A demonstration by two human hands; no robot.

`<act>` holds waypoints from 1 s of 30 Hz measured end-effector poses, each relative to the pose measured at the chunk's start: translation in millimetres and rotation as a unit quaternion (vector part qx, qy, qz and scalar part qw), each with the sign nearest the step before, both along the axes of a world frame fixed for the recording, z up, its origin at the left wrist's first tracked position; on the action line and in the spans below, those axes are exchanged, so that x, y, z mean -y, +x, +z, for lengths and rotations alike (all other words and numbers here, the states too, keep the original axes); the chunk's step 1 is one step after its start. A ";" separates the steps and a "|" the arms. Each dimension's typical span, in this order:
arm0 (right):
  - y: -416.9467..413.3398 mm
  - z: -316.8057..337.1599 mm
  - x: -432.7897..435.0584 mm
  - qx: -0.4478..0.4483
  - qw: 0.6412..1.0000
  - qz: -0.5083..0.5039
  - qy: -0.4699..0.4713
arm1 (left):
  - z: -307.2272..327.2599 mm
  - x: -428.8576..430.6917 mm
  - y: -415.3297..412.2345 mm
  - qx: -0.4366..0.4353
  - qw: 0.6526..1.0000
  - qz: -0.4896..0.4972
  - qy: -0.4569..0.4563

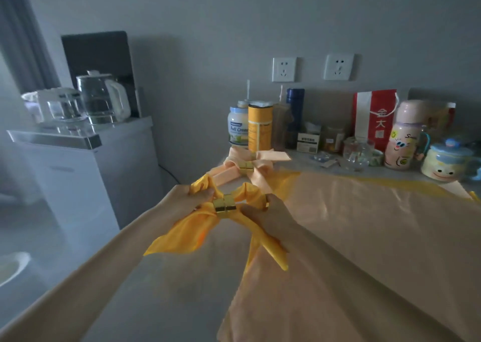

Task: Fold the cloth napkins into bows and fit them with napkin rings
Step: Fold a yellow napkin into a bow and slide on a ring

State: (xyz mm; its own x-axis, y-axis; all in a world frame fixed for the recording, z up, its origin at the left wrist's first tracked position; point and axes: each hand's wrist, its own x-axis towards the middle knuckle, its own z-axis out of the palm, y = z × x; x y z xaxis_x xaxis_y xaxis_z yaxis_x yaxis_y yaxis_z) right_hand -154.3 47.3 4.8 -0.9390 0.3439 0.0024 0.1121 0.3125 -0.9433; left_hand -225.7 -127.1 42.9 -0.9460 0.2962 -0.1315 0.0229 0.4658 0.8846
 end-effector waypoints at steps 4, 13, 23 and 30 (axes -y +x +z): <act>-48.6 -0.7 7.8 0.001 0.999 -0.019 0.035 | -6.5 -2.5 -45.2 -0.030 0.997 0.066 -0.019; -132.8 -12.9 -10.7 -0.026 0.988 -0.094 0.123 | -2.2 -31.7 -131.5 -0.067 0.995 0.055 -0.049; -150.0 -18.7 -32.2 0.073 0.950 -0.158 0.260 | -40.2 -59.3 -154.0 -0.116 0.983 0.048 -0.133; -131.4 -10.8 -41.0 0.091 0.954 -0.113 0.262 | -55.8 -21.0 -129.8 -0.186 0.964 0.072 -0.175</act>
